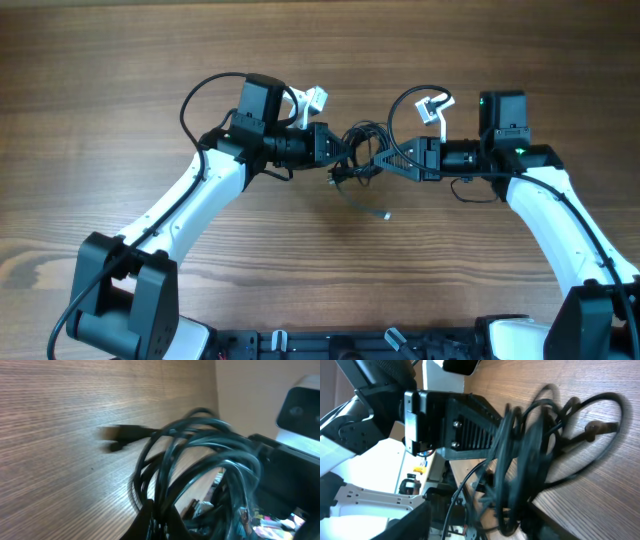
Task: Untangle cables
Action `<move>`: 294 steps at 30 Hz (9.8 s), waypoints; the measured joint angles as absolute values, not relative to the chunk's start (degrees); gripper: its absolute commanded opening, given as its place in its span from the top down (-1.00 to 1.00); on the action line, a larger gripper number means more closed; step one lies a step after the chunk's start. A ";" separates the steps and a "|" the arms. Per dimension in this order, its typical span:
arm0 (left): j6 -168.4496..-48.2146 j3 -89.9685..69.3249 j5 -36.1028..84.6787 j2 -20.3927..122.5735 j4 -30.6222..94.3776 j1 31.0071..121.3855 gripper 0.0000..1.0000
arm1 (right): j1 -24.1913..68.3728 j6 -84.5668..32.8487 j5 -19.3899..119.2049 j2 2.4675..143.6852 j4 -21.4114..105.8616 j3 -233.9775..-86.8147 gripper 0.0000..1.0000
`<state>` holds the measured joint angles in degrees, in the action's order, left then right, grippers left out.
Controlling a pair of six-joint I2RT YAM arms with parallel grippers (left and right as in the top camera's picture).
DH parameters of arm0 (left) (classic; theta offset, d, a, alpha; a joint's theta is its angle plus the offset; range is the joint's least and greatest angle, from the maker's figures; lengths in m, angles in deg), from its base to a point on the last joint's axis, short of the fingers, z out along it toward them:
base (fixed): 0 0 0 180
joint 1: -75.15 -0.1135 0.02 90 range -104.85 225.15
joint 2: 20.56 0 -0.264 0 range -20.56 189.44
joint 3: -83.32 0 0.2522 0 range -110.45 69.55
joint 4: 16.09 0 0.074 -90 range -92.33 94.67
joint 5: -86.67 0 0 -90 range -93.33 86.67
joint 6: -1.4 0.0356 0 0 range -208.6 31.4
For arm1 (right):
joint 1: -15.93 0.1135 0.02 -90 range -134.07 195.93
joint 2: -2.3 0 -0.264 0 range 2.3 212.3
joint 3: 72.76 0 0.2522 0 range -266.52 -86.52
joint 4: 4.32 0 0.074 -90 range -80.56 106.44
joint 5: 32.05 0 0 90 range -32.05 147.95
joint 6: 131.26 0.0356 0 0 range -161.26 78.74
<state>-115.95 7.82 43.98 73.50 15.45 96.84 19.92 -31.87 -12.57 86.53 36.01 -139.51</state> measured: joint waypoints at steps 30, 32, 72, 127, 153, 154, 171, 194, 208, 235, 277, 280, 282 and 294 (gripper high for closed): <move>-116.15 7.82 50.84 73.48 21.90 96.80 0.92 | 20.40 -17.03 30.62 86.57 48.36 -139.93 0.04; -116.12 7.82 55.28 73.48 20.72 96.12 0.92 | 20.40 -16.70 29.92 86.57 46.35 -139.93 0.01; -108.54 7.91 46.14 73.40 25.59 92.23 -0.76 | 25.71 -10.69 32.02 86.59 46.80 -140.56 0.89; -137.22 7.80 40.81 73.18 16.17 103.16 0.92 | 25.64 -4.29 17.11 86.62 37.10 -140.45 0.81; -107.27 7.78 64.35 72.85 22.84 88.69 0.92 | 25.80 -15.94 2.18 86.62 30.72 -140.36 0.36; -107.27 7.78 64.61 72.85 22.86 88.69 0.92 | 25.80 -15.94 0.52 86.62 30.04 -140.36 0.34; -107.08 7.78 65.16 72.85 19.01 94.39 0.92 | 25.80 -15.65 -2.34 86.62 30.50 -140.36 0.91; -101.63 7.56 38.87 72.54 36.94 88.77 0.92 | 25.58 -11.11 55.69 86.64 46.39 -140.34 -0.08; -99.32 7.58 64.55 72.52 25.72 88.77 0.92 | 26.32 -23.65 12.15 86.64 34.96 -140.34 -0.01; -98.70 7.67 46.12 72.48 35.87 88.62 -0.40 | 33.49 -6.34 42.95 86.62 40.55 -140.87 0.92; -98.70 7.67 28.81 72.43 25.55 96.97 -0.09 | 33.55 -10.03 6.97 86.62 26.46 -140.50 0.91; -98.97 7.67 28.62 72.43 23.54 96.97 0.55 | 33.55 -10.08 5.26 86.62 26.43 -140.50 0.91; -98.27 7.67 28.62 72.43 22.93 96.97 0.92 | 33.55 -10.08 4.89 86.62 26.52 -140.50 0.91; -98.79 7.73 30.82 56.28 24.00 89.82 0.92 | 34.76 -9.71 43.01 86.62 46.32 -141.24 0.85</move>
<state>-98.79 7.73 30.82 56.28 24.00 89.82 34.76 -9.71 43.01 86.62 46.32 -141.24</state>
